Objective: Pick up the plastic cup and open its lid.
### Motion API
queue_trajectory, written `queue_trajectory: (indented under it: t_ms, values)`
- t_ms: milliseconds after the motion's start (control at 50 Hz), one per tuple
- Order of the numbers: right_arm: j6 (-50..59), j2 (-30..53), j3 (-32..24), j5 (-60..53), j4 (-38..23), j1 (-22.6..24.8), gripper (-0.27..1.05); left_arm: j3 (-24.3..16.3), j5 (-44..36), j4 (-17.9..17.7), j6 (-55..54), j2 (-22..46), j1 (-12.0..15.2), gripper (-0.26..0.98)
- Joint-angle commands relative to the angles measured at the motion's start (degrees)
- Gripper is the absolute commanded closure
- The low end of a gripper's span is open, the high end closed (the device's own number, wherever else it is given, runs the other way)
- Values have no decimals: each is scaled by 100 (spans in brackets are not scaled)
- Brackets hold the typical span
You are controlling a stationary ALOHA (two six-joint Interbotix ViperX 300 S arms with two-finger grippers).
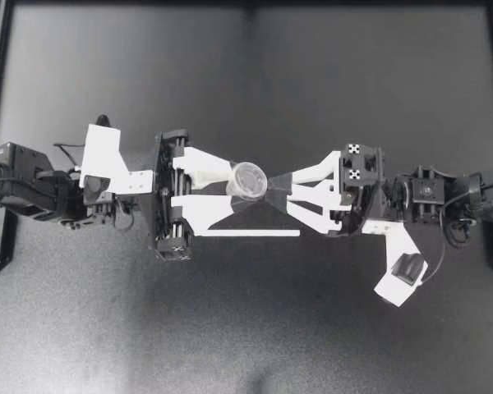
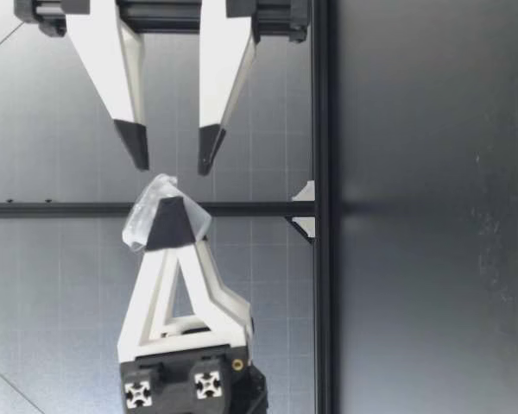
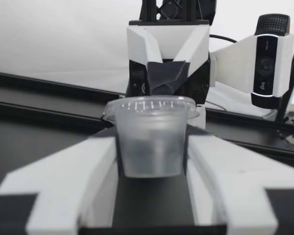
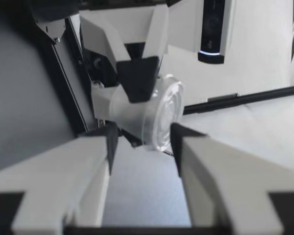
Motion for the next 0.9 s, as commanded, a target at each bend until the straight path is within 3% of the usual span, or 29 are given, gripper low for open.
queue_trajectory:
  t_ms: [0, 620, 880]
  values:
    - [9, -70, -105, -44, 105, 26, 28, -79, -53, 26, -18, -70, -9, 52]
    - [18, -193, -123, -281, 220, 26, 28, -97, -9, 79, -35, 26, -9, 52]
    - [44, -729, 167, -527, 246, 26, 28, -70, 0, 79, -202, 158, -9, 52]
